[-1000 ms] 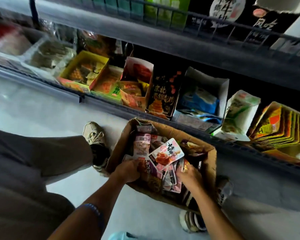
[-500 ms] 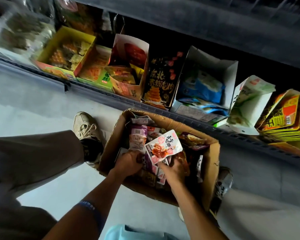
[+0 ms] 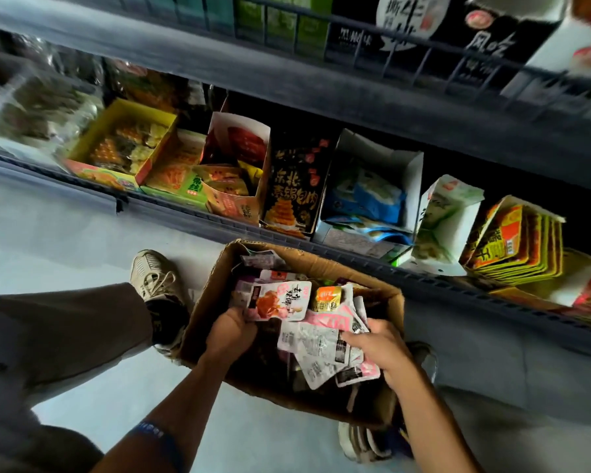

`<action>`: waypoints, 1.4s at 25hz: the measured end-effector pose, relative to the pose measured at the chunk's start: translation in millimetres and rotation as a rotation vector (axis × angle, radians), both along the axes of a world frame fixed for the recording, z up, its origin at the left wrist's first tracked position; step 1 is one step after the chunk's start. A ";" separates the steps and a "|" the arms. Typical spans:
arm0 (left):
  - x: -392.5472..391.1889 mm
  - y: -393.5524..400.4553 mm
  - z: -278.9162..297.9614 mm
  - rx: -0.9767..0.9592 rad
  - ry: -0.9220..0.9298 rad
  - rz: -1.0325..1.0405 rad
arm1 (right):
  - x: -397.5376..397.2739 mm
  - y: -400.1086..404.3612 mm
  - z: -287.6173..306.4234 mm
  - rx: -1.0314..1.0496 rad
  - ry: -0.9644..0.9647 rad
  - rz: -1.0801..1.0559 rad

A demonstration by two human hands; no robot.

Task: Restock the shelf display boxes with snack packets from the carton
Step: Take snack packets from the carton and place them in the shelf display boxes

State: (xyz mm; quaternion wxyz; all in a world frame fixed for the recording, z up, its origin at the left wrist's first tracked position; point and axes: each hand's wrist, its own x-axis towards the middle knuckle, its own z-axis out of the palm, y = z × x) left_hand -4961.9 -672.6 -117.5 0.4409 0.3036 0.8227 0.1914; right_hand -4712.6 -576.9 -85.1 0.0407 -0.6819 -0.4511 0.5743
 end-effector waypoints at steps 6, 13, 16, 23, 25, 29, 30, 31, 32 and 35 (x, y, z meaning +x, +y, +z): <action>4.1 11.4 0.2 0.151 0.094 -0.015 | 43.6 12.8 49.8 0.111 0.081 -0.013; 42.4 41.5 84.0 0.277 -0.488 0.043 | 32.5 -9.8 56.6 0.057 0.181 0.087; 47.0 41.8 85.7 0.253 -0.500 0.099 | 26.8 -14.7 53.4 0.037 0.210 0.094; 0.5 29.2 65.7 0.209 -0.198 0.665 | 35.5 -5.7 47.4 0.036 0.231 -0.085; -8.4 17.6 56.6 0.051 0.148 0.446 | 37.4 -2.2 43.2 0.068 0.167 -0.140; 28.1 21.6 68.0 0.113 -0.021 0.128 | 16.6 -14.2 60.0 0.398 0.000 -0.022; 41.4 27.9 83.0 0.098 -0.323 0.164 | 7.9 -21.4 59.4 0.541 -0.092 0.068; 51.5 32.8 94.4 0.062 -0.608 0.183 | -2.5 -31.6 60.3 0.678 -0.149 0.154; 55.2 35.7 100.2 0.060 -0.808 0.170 | -13.4 -42.5 62.6 0.804 -0.159 0.232; 47.9 36.5 96.5 0.212 -1.148 0.269 | -32.8 -61.4 54.1 1.023 -0.083 0.413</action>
